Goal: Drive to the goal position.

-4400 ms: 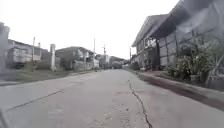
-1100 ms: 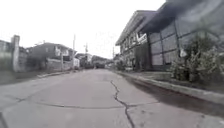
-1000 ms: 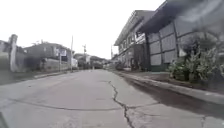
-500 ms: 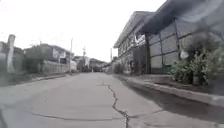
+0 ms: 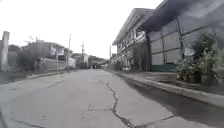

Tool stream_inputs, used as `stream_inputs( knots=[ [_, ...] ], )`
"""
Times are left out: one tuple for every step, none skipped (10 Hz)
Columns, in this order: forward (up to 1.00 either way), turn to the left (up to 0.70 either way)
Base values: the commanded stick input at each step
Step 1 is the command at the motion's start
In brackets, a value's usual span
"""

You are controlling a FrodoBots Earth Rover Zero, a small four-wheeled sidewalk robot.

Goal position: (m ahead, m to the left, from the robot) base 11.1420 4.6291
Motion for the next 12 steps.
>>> stream_inputs(
  knots=[
    [0.70, -0.35],
    [0.70, -0.35],
    [0.70, -0.35],
    [0.70, -0.35],
    [0.70, -0.34],
    [0.70, -0.29],
    [0.70, -0.19],
    [0.70, -0.05],
    [0.70, 0.00],
    [0.70, 0.00],
    [0.70, 0.00],
    [0.70, 0.00]
  ],
)
